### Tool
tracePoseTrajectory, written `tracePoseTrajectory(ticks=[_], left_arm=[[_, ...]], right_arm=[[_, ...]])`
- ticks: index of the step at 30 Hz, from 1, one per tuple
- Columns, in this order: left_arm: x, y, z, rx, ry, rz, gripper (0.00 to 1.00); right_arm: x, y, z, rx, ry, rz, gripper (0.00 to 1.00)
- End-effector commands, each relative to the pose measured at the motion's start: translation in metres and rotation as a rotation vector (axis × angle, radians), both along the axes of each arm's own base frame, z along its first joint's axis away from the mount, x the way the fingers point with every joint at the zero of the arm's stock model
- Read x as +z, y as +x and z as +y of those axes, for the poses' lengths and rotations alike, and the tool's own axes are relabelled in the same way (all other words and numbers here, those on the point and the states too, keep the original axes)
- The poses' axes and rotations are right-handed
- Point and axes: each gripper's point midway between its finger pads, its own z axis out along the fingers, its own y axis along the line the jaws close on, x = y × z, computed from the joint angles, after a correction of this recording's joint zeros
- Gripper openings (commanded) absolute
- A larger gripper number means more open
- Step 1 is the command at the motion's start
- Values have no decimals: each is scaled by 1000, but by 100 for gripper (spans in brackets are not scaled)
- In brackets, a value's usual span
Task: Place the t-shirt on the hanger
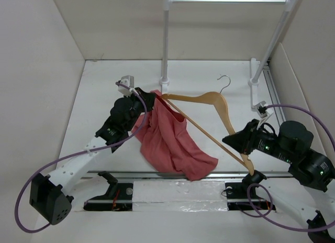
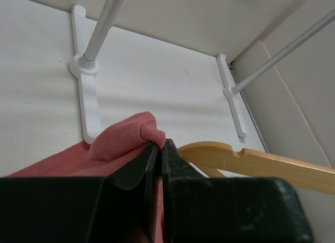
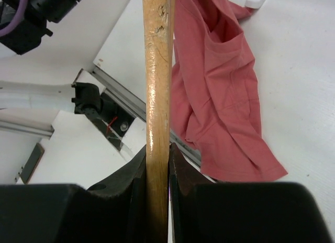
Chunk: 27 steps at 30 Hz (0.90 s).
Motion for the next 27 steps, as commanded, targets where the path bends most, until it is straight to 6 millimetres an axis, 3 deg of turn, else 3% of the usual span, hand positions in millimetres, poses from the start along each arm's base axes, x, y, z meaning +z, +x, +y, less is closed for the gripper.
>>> tracePoseTrajectory(ticks=[1,3,11,17,24,25,27], left_arm=[[25,-4,-1,-14,-55,-67,0],[28,-7,-3,-34,-67,-73,0],[31,-13,-12,-90,-94,-74,0],[39,-30,-32,-234,-142,-78,0],[80,-56,-40,-356,-216,-150,0],[84,-57,-39,-356,-224,-159,0],[103,-71,-44,-427,-243,-208,0]], right_arm=[[21,4,3,6,42,-82,0],[11,9,8,13,36,-66,0],[6,16,30,80,74,-49,0],[8,27,47,103,148,-64,0],[12,62,76,42,188,-102,0],[11,74,80,0,172,-105,0],[18,76,94,15,171,-138,0]])
